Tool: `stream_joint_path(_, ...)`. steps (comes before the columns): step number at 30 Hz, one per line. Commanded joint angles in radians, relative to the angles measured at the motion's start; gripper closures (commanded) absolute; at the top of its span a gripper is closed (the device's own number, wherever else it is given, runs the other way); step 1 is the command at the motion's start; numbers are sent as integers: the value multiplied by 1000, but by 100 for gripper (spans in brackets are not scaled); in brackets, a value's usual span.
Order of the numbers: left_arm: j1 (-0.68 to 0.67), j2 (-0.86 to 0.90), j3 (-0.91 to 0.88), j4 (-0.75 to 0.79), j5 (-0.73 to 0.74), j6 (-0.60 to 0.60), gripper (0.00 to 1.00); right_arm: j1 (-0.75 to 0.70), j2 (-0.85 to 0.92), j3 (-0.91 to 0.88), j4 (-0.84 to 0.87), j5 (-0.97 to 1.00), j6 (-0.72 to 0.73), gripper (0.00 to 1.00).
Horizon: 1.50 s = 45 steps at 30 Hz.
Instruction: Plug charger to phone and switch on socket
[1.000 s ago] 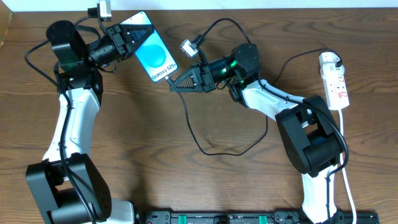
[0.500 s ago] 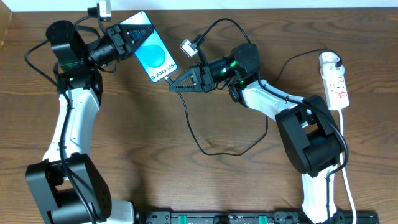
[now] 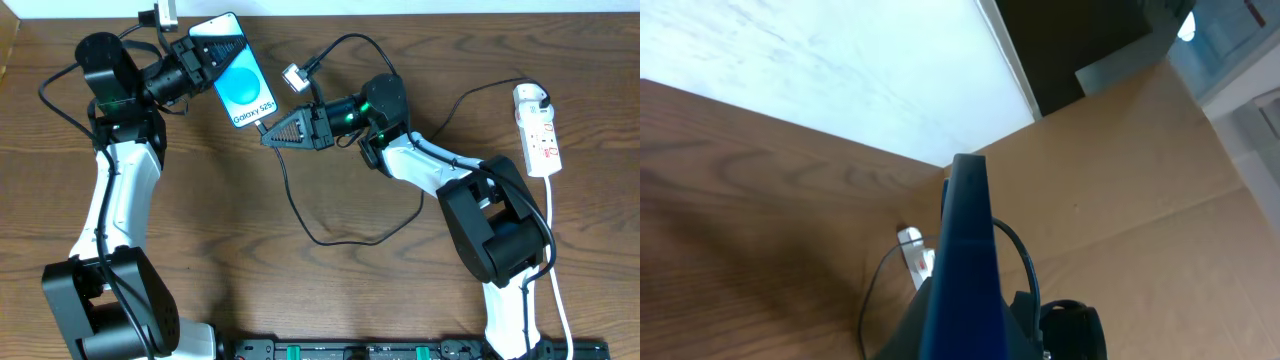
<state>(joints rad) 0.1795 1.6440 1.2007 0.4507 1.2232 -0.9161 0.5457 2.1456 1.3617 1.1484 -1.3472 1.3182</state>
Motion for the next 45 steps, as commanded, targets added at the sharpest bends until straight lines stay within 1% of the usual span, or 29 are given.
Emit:
stream_joint_path(1, -22, -10, -1, 0, 29, -2, 93, 1, -1, 13, 6, 161, 5, 99)
stream_joint_path(7, -22, -10, -1, 0, -21, -28, 93, 1, 0, 13, 6, 169, 5, 99)
stream_joint_path(17, -22, -10, -1, 0, -20, -27, 93, 1, 0, 13, 0, 221, 5, 99)
stream_joint_path(22, -22, -10, -1, 0, -20, -27, 92, 1, 0, 13, -47, 257, 5, 99)
stream_joint_path(27, -22, -10, -1, 0, -20, -27, 93, 1, 0, 13, -50, 283, 5, 99)
stream_joint_path(34, -14, -10, -1, 0, -35, -27, 93, -3, -1, 13, -50, 267, 5, 99)
stream_joint_path(41, 42, -10, -1, 1, -92, -40, 93, -3, 0, 13, -50, 184, 5, 99)
stream_joint_path(45, 72, -10, -1, 1, -92, -43, 93, -3, 0, 13, -50, 166, 5, 99)
